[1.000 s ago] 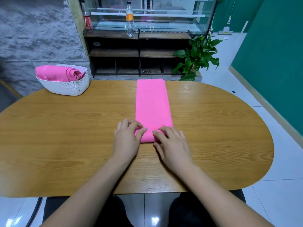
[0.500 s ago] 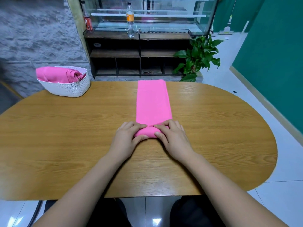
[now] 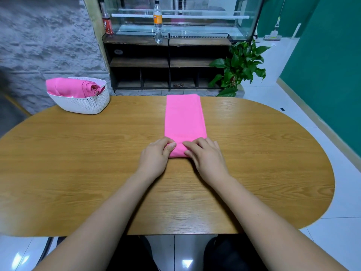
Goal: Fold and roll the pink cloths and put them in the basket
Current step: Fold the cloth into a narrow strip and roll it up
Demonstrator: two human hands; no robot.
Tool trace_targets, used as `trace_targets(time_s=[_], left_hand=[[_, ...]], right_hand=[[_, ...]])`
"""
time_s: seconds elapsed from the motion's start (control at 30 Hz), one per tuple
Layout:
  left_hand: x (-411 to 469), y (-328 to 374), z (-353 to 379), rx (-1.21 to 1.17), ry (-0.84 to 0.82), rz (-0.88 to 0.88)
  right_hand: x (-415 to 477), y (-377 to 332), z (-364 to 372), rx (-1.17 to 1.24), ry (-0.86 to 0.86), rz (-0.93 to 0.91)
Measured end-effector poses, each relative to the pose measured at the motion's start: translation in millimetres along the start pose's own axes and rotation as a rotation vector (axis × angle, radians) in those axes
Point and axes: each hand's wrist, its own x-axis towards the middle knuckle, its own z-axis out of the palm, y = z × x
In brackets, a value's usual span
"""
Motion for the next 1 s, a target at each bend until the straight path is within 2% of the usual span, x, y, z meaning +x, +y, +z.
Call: trace_targets(time_s=[0.17,0.33,0.5,0.63,0.8,1.0], left_hand=[[-5.6,3.7,5.7,0.045,0.043,-0.028],[-17.4,5.4,6.8,-0.025,0.091,-0.063],[-42.7,2.3,9.7,-0.029,0.118,0.029],[-56.8,-0.9,0.8,0.096,0.108,0.132],[-62.6,1.1,-6.2,0.101,0.139,0.279],[-47.3,-12.6,-9.9,0.064,0.039,0.238]], right_hand=[[-0.7,-3.5,-1.5,-0.012,-0.038,0.016],[-2.4,-7.7,-11.1,-0.012,-0.138,0.006],[-4.6,-12.6,-24.0,0.063,-0.328,-0.040],[0.2,-8.8,-29.7,0.147,-0.435,-0.036],[-1.0,-4.9,-20.8,0.106,-0.386,-0.046],[8.8,-6.2,-20.5,-0.003,-0.232,-0.068]])
